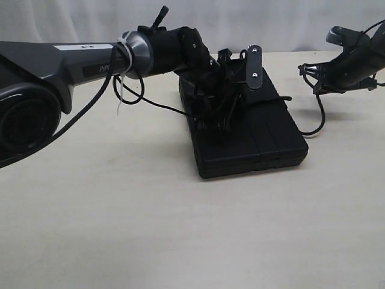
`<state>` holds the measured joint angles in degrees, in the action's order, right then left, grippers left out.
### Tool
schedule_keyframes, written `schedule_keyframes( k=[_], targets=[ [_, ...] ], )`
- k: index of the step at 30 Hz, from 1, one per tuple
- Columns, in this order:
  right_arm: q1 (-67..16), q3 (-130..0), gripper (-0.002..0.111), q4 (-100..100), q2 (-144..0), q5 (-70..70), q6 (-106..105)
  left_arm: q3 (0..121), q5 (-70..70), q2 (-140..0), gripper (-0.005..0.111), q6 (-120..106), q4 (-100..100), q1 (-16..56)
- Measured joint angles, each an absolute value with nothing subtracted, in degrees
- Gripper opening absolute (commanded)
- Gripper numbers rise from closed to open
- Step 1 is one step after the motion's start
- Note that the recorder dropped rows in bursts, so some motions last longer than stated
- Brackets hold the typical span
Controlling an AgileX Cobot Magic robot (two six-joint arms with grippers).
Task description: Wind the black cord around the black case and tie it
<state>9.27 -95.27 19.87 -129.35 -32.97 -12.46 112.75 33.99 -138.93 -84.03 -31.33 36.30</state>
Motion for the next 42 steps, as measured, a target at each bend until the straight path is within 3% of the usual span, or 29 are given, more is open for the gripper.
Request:
schedule_keyframes(
  k=[7, 13, 24, 34, 42],
  targets=[
    [8.85, -93.59, 0.004, 20.07, -126.77, -33.06, -13.24, 112.75, 33.32, -139.02, 0.0, -79.25, -31.1, 36.18],
    [7.44, -85.89, 0.004, 20.8, -122.73, -23.77, -14.78, 112.75, 28.83, -139.71, 0.0, -66.68, -32.25, 34.56],
    [1.7, -67.32, 0.004, 20.92, -112.68, -3.3, -26.99, 112.75, 24.13, -139.8, 0.0, -64.53, -49.48, 34.68],
    [0.37, -66.52, 0.004, 20.57, -111.61, -3.02, -29.2, 112.57, 30.17, -139.66, 0.0, -56.61, -34.58, 34.68],
    [-0.01, -66.52, 0.004, 20.57, -111.61, -3.02, -30.49, 102.79, 28.54, -129.9, 0.0, -56.67, -31.36, 32.27]
  ],
)
